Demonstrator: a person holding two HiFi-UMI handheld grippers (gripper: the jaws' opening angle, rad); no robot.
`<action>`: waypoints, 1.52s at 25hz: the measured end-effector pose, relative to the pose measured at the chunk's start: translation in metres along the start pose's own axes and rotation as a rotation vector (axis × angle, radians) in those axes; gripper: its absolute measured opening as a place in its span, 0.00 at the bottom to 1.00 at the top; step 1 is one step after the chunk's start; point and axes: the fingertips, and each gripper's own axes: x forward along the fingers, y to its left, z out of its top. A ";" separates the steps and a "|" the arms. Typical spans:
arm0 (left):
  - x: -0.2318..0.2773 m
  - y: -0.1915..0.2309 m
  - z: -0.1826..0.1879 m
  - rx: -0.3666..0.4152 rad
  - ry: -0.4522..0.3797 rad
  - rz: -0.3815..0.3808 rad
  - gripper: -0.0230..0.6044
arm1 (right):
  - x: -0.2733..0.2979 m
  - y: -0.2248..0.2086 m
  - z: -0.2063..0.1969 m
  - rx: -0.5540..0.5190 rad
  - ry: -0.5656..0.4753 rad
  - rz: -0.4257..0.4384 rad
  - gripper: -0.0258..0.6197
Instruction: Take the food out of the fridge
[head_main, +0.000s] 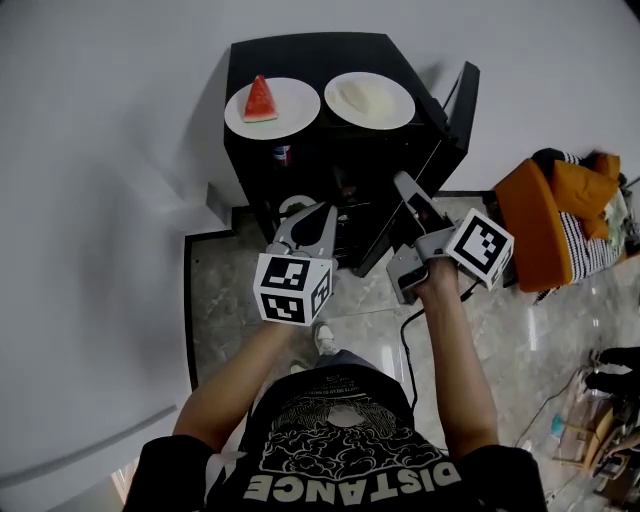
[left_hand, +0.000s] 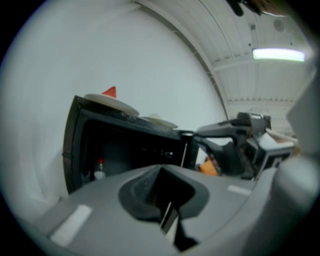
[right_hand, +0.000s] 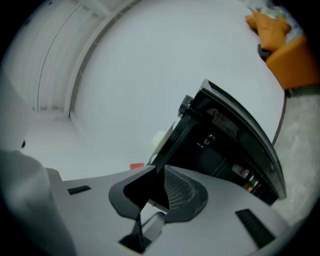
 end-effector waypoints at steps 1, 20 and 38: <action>-0.004 -0.002 -0.003 -0.001 0.001 -0.004 0.04 | -0.004 0.000 -0.011 -0.068 0.005 -0.021 0.10; -0.063 -0.016 -0.032 0.010 0.022 -0.003 0.04 | -0.037 -0.004 -0.137 -0.842 0.209 -0.251 0.04; -0.104 0.022 -0.072 -0.078 0.001 0.075 0.04 | -0.030 -0.036 -0.206 -0.416 0.297 -0.153 0.05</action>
